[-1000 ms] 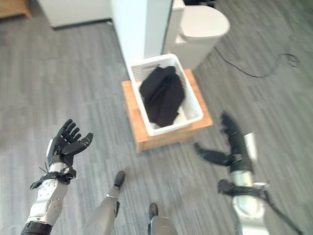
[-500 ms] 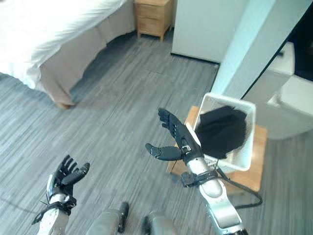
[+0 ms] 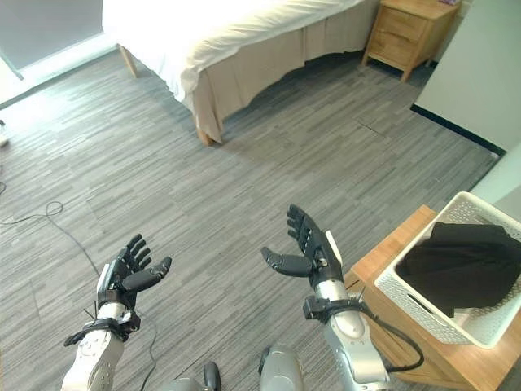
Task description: Pick up bed clothes into laundry basket.
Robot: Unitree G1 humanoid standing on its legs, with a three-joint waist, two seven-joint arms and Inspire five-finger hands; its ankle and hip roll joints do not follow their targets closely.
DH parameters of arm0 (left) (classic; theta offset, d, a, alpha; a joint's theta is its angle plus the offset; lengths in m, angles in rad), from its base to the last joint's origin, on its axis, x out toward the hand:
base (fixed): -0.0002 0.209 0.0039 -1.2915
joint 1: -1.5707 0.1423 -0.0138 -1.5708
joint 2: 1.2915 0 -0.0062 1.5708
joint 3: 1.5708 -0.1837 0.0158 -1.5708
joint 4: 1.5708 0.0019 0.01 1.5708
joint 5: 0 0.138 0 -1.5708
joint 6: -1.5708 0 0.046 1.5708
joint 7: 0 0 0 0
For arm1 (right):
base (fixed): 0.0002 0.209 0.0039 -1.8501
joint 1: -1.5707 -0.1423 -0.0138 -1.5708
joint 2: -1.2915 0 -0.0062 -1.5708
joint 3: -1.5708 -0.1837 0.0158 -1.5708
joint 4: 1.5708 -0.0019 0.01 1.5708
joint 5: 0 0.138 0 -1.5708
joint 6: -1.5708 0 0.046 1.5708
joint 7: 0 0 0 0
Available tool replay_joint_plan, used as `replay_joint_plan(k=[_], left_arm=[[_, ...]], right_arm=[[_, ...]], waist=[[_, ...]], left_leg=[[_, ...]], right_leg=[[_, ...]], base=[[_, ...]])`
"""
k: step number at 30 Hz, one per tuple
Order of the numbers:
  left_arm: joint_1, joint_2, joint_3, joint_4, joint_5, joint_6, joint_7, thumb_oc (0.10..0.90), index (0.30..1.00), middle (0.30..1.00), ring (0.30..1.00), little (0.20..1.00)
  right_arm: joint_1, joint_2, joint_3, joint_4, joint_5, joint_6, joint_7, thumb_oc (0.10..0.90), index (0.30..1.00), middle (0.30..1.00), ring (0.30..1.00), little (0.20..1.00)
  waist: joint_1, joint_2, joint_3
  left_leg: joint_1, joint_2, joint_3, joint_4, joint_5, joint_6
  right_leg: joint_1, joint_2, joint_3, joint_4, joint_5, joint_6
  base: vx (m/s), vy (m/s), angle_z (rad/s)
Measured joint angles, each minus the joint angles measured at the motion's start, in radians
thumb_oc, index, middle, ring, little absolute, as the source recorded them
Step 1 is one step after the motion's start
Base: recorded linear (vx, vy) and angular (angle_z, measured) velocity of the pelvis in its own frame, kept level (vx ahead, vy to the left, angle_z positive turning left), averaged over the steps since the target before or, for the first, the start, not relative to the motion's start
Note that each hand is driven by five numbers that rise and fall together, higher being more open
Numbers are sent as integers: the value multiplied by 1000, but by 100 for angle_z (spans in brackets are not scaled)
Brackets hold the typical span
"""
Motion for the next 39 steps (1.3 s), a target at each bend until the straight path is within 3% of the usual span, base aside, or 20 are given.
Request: replay_joint_plan(k=[2,3,4,5,6,7,11,15,26,39], left_arm=[[16,8,19,-8,2,-1,7,800,900,900,900,900],[30,7,36,-9,4,-1,9,800,900,900,900,900],[65,21,57,-12,4,0,16,800,900,900,900,900],[72,30,68,-12,4,2,21,800,900,900,900,900],[63,2,67,-3,3,2,25,800,900,900,900,900],[56,-49,59,-9,3,-10,29,800,900,900,900,900],[58,-75,-17,-21,-24,-10,4,800,900,900,900,900],[58,-74,-79,-21,-27,1,-40,800,900,900,900,900],[69,-72,-26,-18,-27,1,-36,800,900,900,900,900],[73,-71,-31,-18,-26,1,-39,800,900,900,900,900]], right_arm=[[27,7,15,14,0,6,9,800,900,900,900,900],[46,19,16,20,0,7,17,800,900,900,900,900],[50,47,23,40,1,8,25,800,900,900,900,900],[57,58,25,42,14,8,22,800,900,900,900,900],[52,45,22,61,21,9,22,800,900,900,900,900],[37,8,25,103,22,18,17,800,900,900,900,900],[12,-31,6,81,38,26,17,800,900,900,900,900],[4,-10,-29,81,49,26,5,800,900,900,900,900],[18,10,14,84,57,26,18,800,900,900,900,900],[45,14,12,84,57,26,21,800,900,900,900,900]], waist=[[23,-1,0],[32,-2,0],[40,-14,-5],[64,-28,-13],[60,-5,-20],[59,18,-42],[71,23,-56],[64,0,-76],[65,-12,-90],[53,-21,-104]], left_leg=[[-3,6,-5,-24,34,-2],[-2,3,-17,-28,23,15],[9,4,-19,-41,32,3],[23,2,-8,-70,53,-26],[28,21,-21,-95,69,-36],[29,48,-39,-124,84,-48],[24,94,-40,-127,89,-51],[18,101,-52,-125,90,-54],[31,92,-63,-129,97,-65],[43,93,-61,-137,96,-63]], right_leg=[[21,-55,-6,-17,0,2],[47,-72,-5,-55,2,0],[119,-88,-6,-206,20,-5],[158,-107,-50,-299,68,0],[183,-98,-84,-350,108,25],[213,-61,-108,-421,147,17],[209,-15,-115,-429,160,-4],[202,-6,-126,-415,151,-18],[226,-23,-137,-418,146,-16],[229,-22,-133,-417,140,-8]], base=[[17,9,35],[-26,-52,2],[-54,-88,-14],[-58,-107,-13],[-17,-90,16],[-12,-56,21],[-30,-69,-4],[-47,-56,6],[-2,-22,4],[1,-1,0]])
